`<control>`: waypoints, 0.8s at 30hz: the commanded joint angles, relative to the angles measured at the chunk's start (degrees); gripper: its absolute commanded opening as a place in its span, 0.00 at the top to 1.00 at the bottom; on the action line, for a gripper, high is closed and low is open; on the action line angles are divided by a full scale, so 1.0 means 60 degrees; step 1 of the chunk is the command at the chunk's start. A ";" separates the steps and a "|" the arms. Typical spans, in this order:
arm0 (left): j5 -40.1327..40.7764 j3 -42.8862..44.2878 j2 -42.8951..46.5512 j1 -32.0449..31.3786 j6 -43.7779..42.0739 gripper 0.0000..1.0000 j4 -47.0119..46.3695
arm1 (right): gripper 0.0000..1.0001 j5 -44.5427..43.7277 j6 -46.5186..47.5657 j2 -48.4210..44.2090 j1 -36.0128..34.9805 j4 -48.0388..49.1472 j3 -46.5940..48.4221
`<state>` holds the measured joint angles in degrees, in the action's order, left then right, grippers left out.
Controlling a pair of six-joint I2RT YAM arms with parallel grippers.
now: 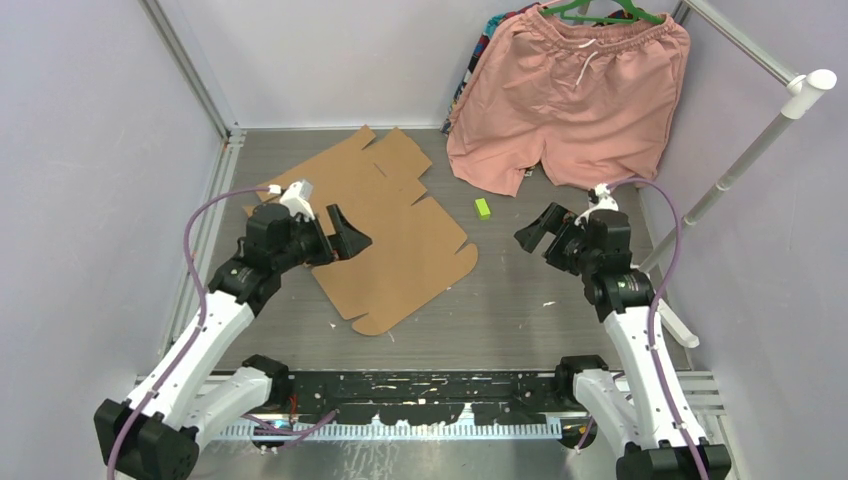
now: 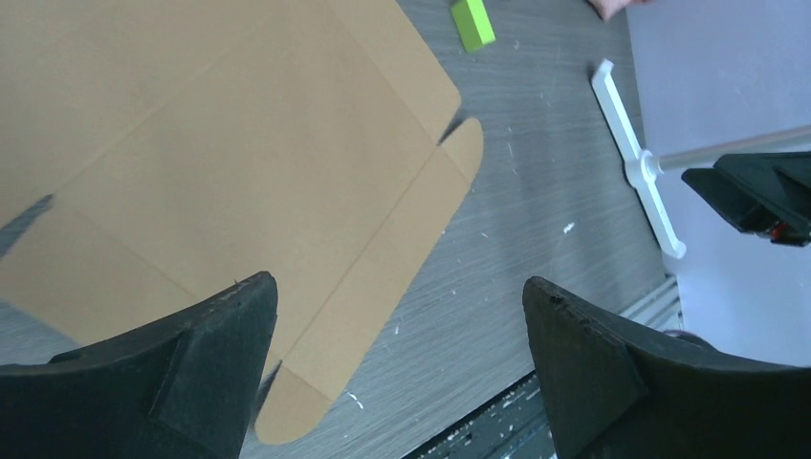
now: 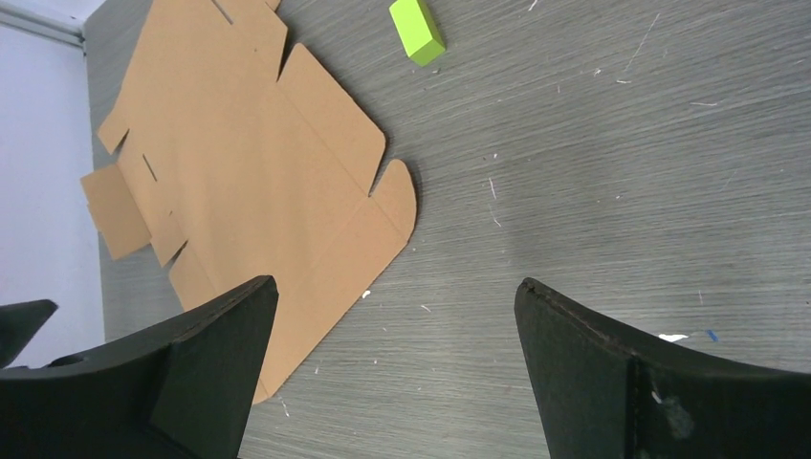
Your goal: Fold the paper box
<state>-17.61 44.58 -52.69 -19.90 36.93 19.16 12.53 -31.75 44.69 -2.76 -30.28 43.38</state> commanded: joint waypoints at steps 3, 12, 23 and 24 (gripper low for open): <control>0.2235 0.1160 0.0352 0.0027 -0.0784 0.00 0.1607 | 0.00 -0.0168 0.0157 0.1256 -0.0210 0.0770 0.0901; 0.2270 0.1513 0.0086 0.0035 -0.1013 0.00 0.1259 | 0.11 -0.4105 0.1730 0.5515 -0.2912 0.0251 0.4222; 0.3157 0.1385 -0.0132 0.0061 -0.0830 0.00 0.1246 | 0.32 -0.5111 0.2925 0.9116 -0.2936 0.0986 0.6259; 0.3173 0.1419 -0.0208 0.0083 -0.0825 0.00 0.1297 | 0.32 -0.5080 0.2932 0.9372 -0.2937 0.1007 0.6472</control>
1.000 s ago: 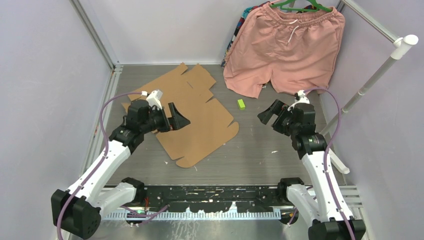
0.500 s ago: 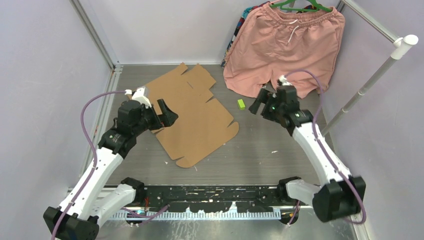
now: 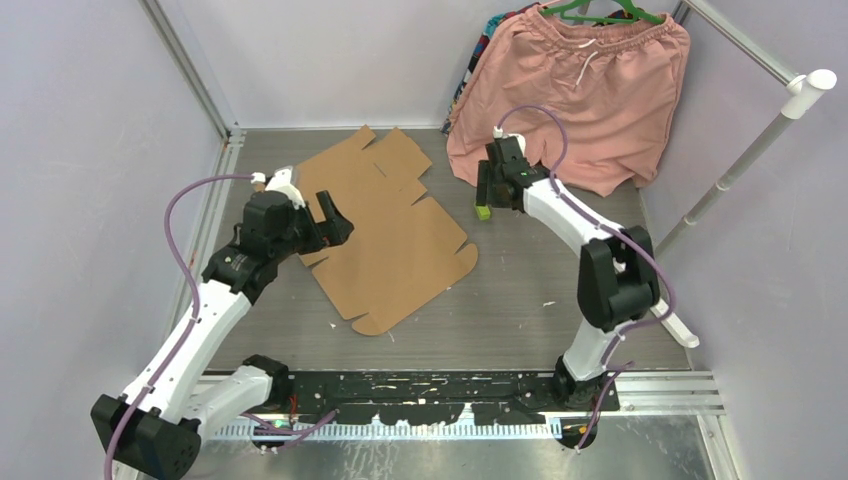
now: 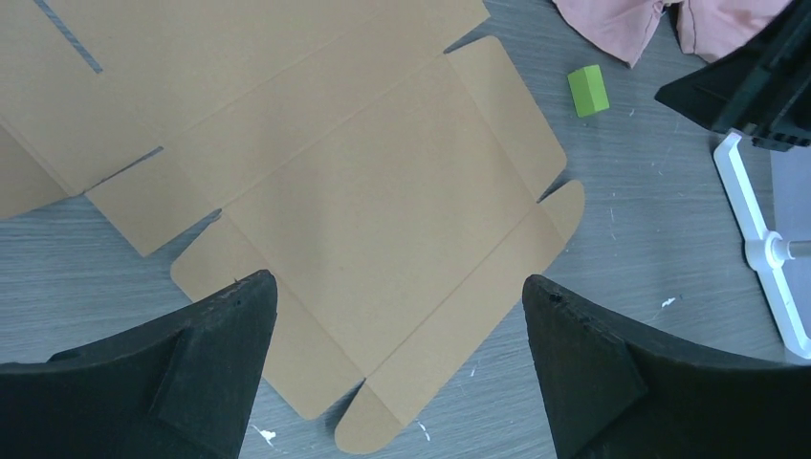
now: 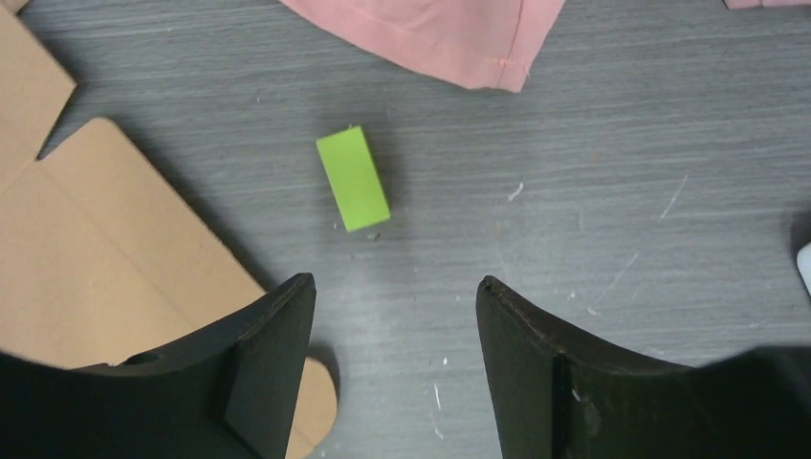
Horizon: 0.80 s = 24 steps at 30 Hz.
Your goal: Fold the paper box
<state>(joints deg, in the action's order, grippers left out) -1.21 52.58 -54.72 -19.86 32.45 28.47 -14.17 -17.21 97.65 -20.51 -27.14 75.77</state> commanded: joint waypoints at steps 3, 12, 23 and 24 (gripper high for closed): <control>0.0262 0.0408 -0.0375 0.0251 -0.0067 0.00 0.0233 | 0.32 -0.0416 0.0532 0.1349 0.0019 0.0497 0.1640; -0.0727 0.0537 -0.0904 0.0956 -0.0080 0.00 0.0332 | 0.40 0.0339 0.0604 0.2669 0.0021 0.0697 0.2153; -0.0834 0.0369 -0.1046 0.1110 -0.0128 0.00 0.0270 | 0.46 0.0385 0.0278 0.3168 0.0016 0.0734 0.1741; -0.0869 0.0369 -0.1072 0.1112 -0.0141 0.00 0.0266 | 0.46 0.0330 0.0287 0.3192 0.0020 0.0709 0.1711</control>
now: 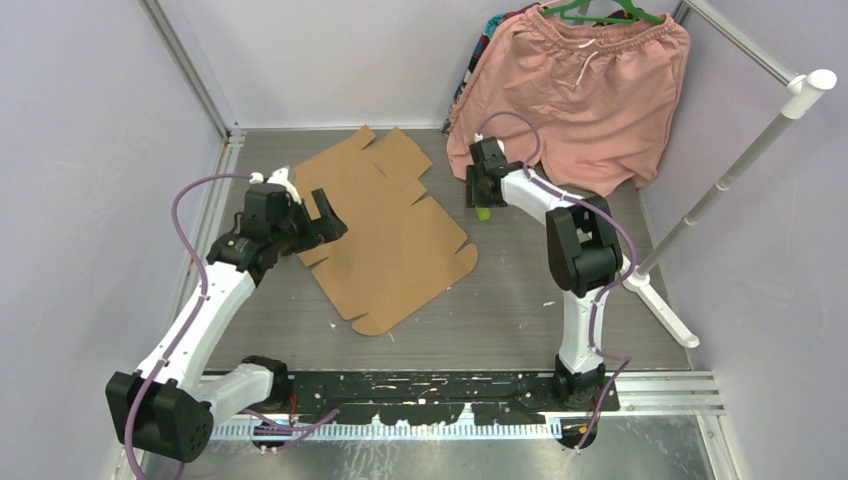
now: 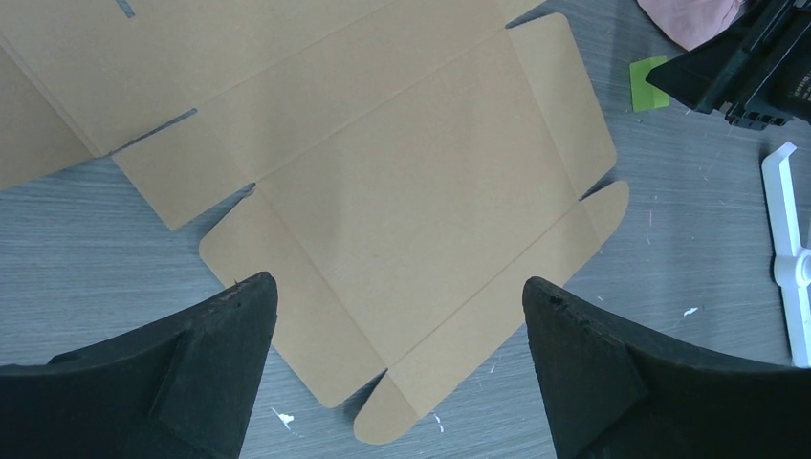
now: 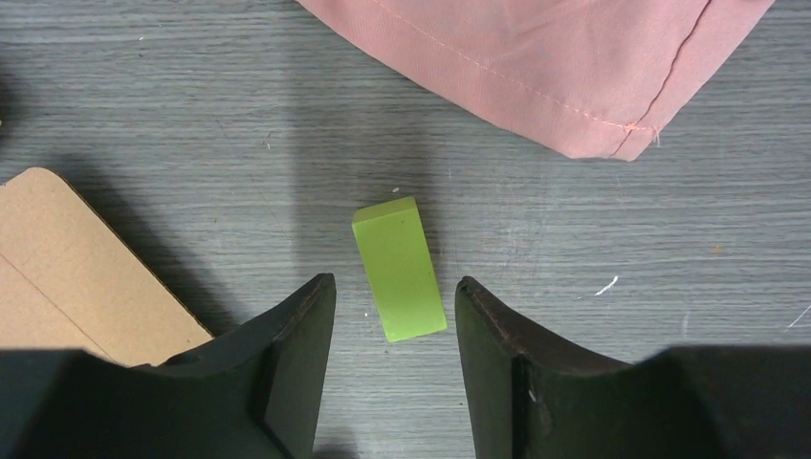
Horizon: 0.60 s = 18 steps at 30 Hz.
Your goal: Fold the paper box
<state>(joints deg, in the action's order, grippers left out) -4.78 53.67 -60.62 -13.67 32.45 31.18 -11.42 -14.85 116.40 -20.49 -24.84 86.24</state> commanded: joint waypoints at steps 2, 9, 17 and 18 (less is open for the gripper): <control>-0.0331 0.0168 -0.0077 0.0081 -0.0149 0.00 -0.0202 | 0.46 -0.0195 -0.0104 0.0090 0.0024 0.0350 -0.0120; -0.0391 0.0144 0.0027 0.0088 -0.0198 0.00 -0.0088 | 0.52 -0.0378 0.0010 0.0256 0.0015 0.0277 -0.0193; -0.0391 0.0108 0.0095 0.0094 -0.0241 0.00 0.0069 | 0.70 -0.0426 -0.0087 0.0041 0.0033 0.0200 -0.0519; -0.0402 0.0121 0.0087 0.0088 -0.0261 0.00 0.0096 | 0.71 -0.0473 -0.0132 -0.0089 0.0039 0.0200 -0.0655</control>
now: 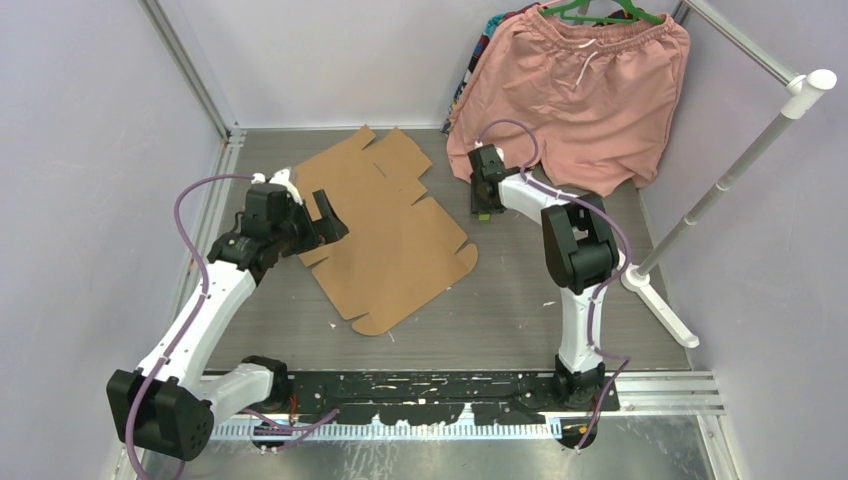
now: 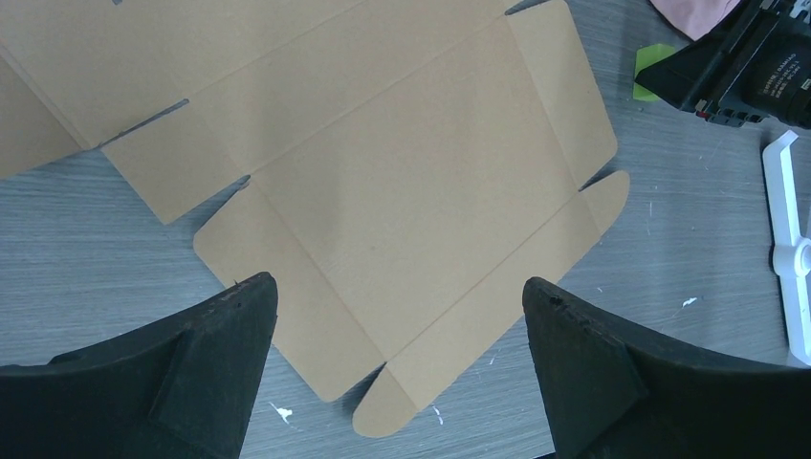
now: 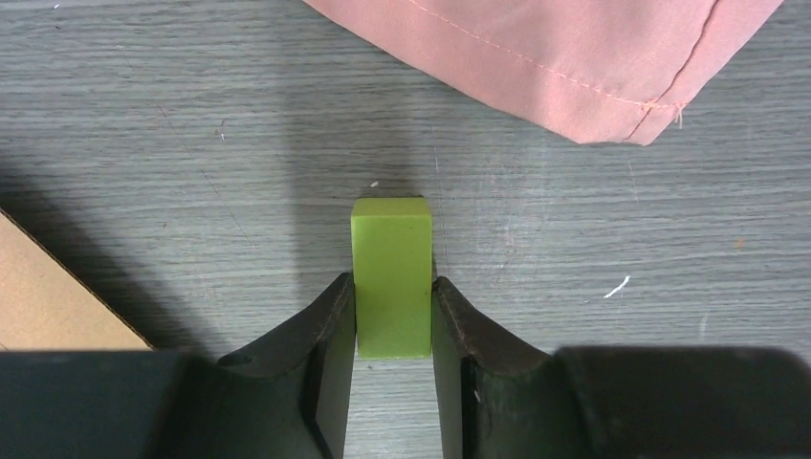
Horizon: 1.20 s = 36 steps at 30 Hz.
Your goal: Fold the paper box
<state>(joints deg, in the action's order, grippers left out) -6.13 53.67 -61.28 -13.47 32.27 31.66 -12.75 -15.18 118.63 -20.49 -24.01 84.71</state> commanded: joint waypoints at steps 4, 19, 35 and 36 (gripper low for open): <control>-0.0150 0.0097 0.0286 0.0059 -0.0239 0.00 0.0055 | 0.74 -0.0536 -0.0445 -0.1232 0.0033 0.0168 -0.1372; -0.0020 -0.0356 0.0646 0.0062 -0.0032 0.00 -0.0106 | 0.70 -0.0986 -0.1882 -0.5313 0.1178 -0.0224 -0.5542; 0.0948 -0.0519 0.1083 0.0372 0.0426 0.00 0.0836 | 0.08 0.1837 -0.1309 -0.7218 0.1434 -0.0225 -0.5058; 0.1106 -0.0643 0.1214 0.0437 0.0547 0.00 0.0825 | 0.08 0.2150 -0.1277 -0.7157 0.1401 -0.0128 -0.4956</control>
<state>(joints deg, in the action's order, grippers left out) -2.02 50.94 -57.69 -12.34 33.08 36.91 -8.08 -24.58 78.30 -11.62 -28.34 50.92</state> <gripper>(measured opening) 0.996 0.912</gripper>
